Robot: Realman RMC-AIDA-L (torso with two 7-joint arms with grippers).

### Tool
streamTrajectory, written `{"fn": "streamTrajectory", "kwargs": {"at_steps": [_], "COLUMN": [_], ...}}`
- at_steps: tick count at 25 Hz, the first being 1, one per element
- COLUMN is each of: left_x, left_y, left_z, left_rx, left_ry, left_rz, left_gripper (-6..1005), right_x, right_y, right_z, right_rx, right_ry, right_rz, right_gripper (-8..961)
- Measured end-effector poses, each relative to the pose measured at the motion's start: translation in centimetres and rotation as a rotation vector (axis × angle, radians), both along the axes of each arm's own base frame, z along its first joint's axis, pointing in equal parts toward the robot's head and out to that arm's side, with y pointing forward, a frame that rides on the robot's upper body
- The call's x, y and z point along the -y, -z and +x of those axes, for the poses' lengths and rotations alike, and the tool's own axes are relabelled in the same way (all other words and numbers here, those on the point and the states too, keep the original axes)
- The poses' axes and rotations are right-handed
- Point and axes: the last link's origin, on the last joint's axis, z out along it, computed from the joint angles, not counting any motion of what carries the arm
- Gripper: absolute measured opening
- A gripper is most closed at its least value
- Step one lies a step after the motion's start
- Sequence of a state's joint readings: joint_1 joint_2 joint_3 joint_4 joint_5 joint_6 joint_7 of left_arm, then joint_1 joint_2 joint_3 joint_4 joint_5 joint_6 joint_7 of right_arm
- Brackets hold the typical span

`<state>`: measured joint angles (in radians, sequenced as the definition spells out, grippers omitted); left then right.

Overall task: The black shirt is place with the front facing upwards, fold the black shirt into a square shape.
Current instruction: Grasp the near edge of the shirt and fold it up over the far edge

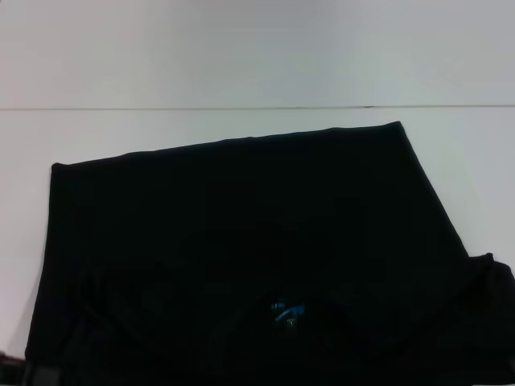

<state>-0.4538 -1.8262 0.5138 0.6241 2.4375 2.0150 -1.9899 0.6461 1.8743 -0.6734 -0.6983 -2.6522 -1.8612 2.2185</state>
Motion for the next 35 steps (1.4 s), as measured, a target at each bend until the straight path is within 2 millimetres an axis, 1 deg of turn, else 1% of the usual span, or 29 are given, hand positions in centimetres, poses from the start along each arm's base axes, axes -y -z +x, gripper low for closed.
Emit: {"fn": "streamTrajectory", "kwargs": {"at_steps": [4,8,9,10,13,17,21,23,28,30,35], "left_x": [-1.5,-3.6,-4.6,-4.7,-6.3,-8.1,-9.5,-10.1,-11.9,-12.9,-14.7], "left_y": [-0.6,-2.0,-2.5,-2.6,-3.3,-3.7,-3.3,-2.7,-0.8,0.2,1.8], "left_z": [0.7,1.0,0.8,0.8,0.5,-0.3,-1.3,-1.5,-1.4,-1.1,-0.7], "left_rx": [0.035,0.071,0.076,0.077,0.08,0.102,0.136,0.141,0.104,0.069,-0.016], "left_ry": [-0.006,-0.075,-0.115,-0.12,-0.186,-0.273,-0.362,-0.388,-0.403,-0.394,-0.386], "left_rz": [0.081,0.224,0.294,0.303,0.417,0.576,0.711,0.756,0.84,0.874,0.945], "left_gripper": [109,111,112,112,114,116,118,120,122,124,126], "right_x": [-0.9,-2.7,-3.2,-3.8,-5.6,-7.9,-9.8,-10.6,-12.4,-13.0,-14.4], "right_y": [-0.3,-1.3,-1.5,-1.7,-1.9,-1.5,-0.2,0.5,3.2,4.4,6.7], "right_z": [-0.7,-1.6,-1.8,-2.0,-2.4,-2.8,-3.1,-3.2,-3.6,-4.0,-5.0], "right_rx": [-0.047,-0.14,-0.162,-0.183,-0.262,-0.354,-0.395,-0.397,-0.369,-0.349,-0.283], "right_ry": [0.01,0.053,0.068,0.082,0.13,0.173,0.21,0.217,0.223,0.212,0.165], "right_rz": [0.061,0.201,0.246,0.291,0.42,0.569,0.696,0.747,0.888,0.939,1.039], "right_gripper": [73,73,73,73,74,76,77,78,80,80,82]}}
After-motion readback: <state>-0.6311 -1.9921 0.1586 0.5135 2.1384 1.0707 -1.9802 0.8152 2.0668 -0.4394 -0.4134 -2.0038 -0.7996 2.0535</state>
